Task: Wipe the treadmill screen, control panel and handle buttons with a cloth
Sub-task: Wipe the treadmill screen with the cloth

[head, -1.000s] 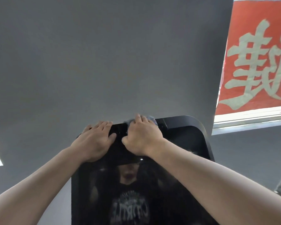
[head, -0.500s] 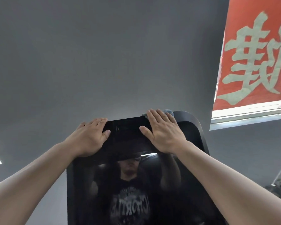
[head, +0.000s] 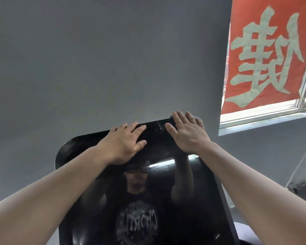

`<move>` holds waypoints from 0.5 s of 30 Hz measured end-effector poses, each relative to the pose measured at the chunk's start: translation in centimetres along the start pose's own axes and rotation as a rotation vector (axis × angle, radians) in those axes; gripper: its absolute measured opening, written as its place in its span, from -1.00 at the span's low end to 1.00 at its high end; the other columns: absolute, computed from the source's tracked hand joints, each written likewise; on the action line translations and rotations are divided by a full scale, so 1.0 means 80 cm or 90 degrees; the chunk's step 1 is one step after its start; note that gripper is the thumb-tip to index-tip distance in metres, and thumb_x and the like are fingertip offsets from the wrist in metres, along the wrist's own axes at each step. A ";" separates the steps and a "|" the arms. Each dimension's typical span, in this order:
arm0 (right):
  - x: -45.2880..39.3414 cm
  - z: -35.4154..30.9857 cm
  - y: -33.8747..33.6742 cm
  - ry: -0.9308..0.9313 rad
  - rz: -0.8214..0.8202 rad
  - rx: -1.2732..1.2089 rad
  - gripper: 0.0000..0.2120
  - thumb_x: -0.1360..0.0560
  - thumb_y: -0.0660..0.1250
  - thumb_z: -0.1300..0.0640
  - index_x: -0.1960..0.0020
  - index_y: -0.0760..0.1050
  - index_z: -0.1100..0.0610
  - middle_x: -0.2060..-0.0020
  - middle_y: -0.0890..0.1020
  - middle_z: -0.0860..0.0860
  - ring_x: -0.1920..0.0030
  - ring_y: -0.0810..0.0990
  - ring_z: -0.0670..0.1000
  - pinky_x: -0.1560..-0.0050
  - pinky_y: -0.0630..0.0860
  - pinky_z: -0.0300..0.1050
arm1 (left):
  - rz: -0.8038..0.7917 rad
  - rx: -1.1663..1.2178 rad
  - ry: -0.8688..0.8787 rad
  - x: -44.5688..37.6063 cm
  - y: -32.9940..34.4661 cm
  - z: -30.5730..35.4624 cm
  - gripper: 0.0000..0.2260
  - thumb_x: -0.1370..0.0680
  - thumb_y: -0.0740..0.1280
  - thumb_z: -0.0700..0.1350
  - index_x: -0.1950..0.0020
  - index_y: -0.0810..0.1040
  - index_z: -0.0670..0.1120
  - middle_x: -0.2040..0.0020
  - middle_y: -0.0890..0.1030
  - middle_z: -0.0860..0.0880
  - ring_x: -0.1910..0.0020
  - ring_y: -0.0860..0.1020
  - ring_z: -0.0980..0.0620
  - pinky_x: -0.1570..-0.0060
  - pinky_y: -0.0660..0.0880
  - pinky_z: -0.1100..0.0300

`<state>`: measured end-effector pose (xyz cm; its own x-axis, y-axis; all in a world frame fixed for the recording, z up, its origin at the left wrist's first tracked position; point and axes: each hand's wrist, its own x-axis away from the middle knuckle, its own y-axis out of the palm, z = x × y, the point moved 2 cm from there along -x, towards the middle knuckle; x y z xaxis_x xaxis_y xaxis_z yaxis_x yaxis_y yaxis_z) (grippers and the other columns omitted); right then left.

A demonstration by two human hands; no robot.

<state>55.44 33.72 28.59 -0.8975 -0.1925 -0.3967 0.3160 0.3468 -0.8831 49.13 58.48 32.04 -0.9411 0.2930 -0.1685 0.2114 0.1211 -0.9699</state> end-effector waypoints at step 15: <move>0.211 0.082 0.101 0.158 -0.021 -0.179 -0.15 -0.65 -0.04 -0.40 -0.65 -0.45 -0.03 -0.67 -0.34 -0.05 -0.67 -0.29 -0.08 -0.67 -0.17 -0.08 | 0.047 -0.039 -0.012 -0.034 0.018 0.035 -0.49 -0.76 -0.02 0.05 -0.72 -0.04 0.11 -0.71 0.10 -0.06 -0.65 0.15 -0.22 -0.52 0.20 -0.33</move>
<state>44.81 27.26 13.10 -0.9638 0.0089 -0.2664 0.2202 0.5897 -0.7770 51.22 55.22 30.59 -0.9272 0.2855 -0.2423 0.2950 0.1583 -0.9423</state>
